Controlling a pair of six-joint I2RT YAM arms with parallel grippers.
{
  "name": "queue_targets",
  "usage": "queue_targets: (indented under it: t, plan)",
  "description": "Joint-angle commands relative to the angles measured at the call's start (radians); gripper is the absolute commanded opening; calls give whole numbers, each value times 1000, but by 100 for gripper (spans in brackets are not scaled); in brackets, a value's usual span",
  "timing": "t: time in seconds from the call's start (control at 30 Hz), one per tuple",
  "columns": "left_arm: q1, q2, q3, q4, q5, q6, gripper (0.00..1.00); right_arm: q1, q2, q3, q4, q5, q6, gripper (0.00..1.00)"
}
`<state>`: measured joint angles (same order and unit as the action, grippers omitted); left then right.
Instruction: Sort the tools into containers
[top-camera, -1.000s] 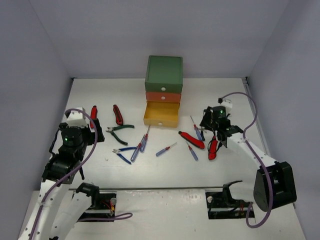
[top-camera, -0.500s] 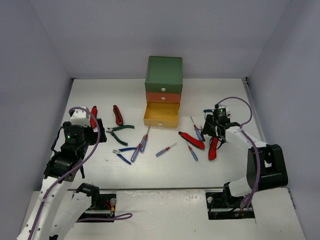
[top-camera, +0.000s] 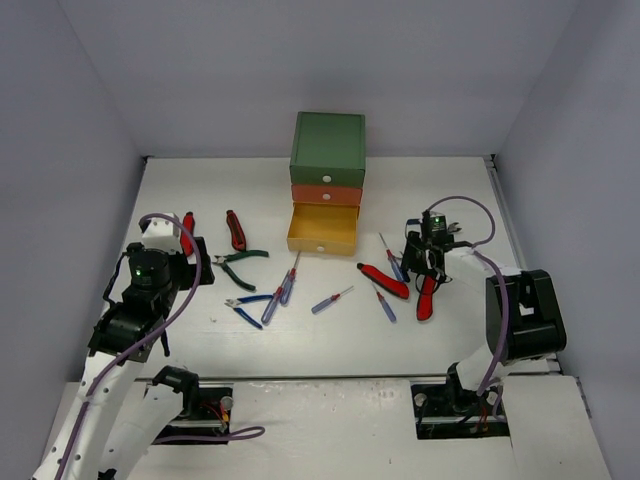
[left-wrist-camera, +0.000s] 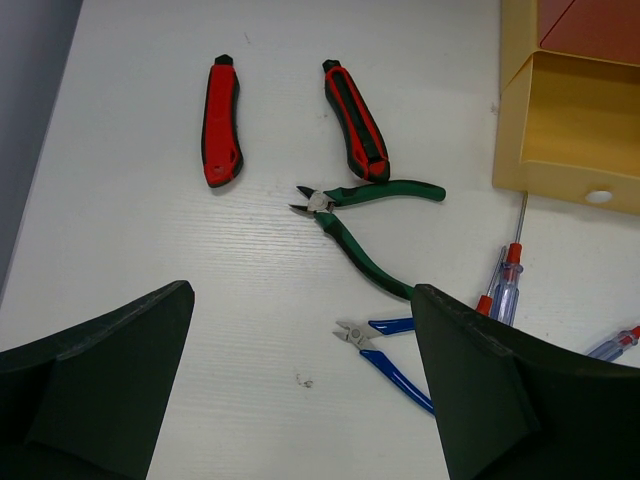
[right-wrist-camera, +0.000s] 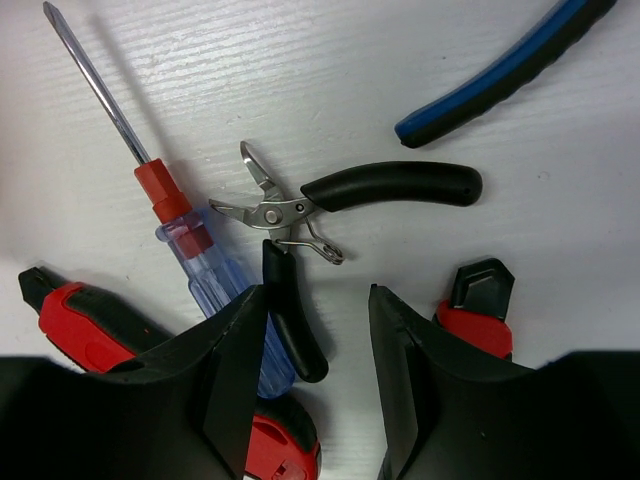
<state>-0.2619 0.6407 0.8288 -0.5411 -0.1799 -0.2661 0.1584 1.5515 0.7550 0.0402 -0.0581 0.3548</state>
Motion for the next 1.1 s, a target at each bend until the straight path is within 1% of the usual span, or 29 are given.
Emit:
queue_targets:
  t: [0.0, 0.17, 0.33, 0.53, 0.57, 0.67, 0.8, 0.9, 1.0, 1.07]
  plan:
    - [-5, 14, 58, 58, 11, 1, 88, 14, 17, 41, 38, 24, -4, 40]
    - [-7, 16, 53, 58, 14, -1, 88, 28, 39, 47, 38, 38, 5, 35]
    - [-5, 13, 55, 50, 8, 4, 88, 47, 43, 38, 35, 81, 29, 27]
    - [-7, 8, 55, 41, 7, 5, 88, 49, 9, 11, 29, 121, 44, 12]
    - [-7, 7, 55, 42, 7, 5, 88, 52, -10, 12, 25, 127, 38, 7]
    - [-7, 9, 56, 43, 9, 3, 88, 71, -79, 23, 10, 173, 19, 0]
    - [-8, 10, 59, 45, 13, -2, 88, 116, -166, 73, -18, 203, -9, 0]
    - [-8, 14, 60, 47, 15, -5, 88, 182, -203, 154, -29, 198, -66, 0]
    - [-10, 16, 61, 45, 17, -5, 88, 250, -187, 241, -34, 136, -130, 0]
    - [-11, 15, 61, 42, 17, -4, 88, 281, -145, 327, -36, 50, -167, 0]
